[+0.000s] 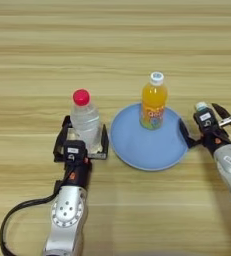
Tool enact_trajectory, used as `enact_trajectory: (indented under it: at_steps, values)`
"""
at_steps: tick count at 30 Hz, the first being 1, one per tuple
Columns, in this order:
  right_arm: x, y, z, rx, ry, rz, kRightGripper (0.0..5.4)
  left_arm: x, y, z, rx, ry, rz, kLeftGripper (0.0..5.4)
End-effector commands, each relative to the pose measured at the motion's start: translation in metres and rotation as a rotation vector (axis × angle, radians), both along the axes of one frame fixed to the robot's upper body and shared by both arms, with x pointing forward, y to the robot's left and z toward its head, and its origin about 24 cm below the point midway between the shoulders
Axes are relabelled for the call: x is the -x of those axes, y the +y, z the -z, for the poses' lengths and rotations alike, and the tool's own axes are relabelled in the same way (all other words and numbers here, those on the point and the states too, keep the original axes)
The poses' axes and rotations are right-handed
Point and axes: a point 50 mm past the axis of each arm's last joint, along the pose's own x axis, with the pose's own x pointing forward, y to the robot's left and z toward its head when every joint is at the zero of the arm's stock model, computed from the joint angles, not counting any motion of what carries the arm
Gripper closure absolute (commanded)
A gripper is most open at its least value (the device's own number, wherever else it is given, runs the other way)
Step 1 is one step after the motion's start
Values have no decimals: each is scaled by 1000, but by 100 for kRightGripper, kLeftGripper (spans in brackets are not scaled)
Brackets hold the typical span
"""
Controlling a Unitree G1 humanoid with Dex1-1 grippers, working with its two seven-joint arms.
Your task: Move the objects on the table
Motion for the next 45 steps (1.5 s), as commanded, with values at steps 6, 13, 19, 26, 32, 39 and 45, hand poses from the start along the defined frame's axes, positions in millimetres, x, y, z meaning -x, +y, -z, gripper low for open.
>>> enact_trajectory:
  at_steps: [6, 13, 19, 26, 32, 39, 45]
  values:
    - [1, 7, -21, -183, -91, -49, 5, 1, -2, -1, -9, -5, 7, 0]
    - [-1, 1, -30, -222, -149, -22, 5, 1, -2, -1, -10, -5, 7, 0]
    - [-4, -23, -37, -248, -201, 94, 5, 2, -2, -1, -10, -7, 7, 0]
    - [-8, -65, -38, -247, -219, 250, 5, 2, -2, -4, -12, -18, 10, 0]
    - [-11, -96, -30, -248, -207, 352, 5, 2, -3, -9, -12, -31, 18, 0]
    - [-14, -98, -23, -251, -195, 362, 5, 1, -4, -17, -12, -55, 28, 0]
    - [-16, -91, -20, -253, -185, 340, 5, 1, -5, -23, -10, -71, 42, 0]
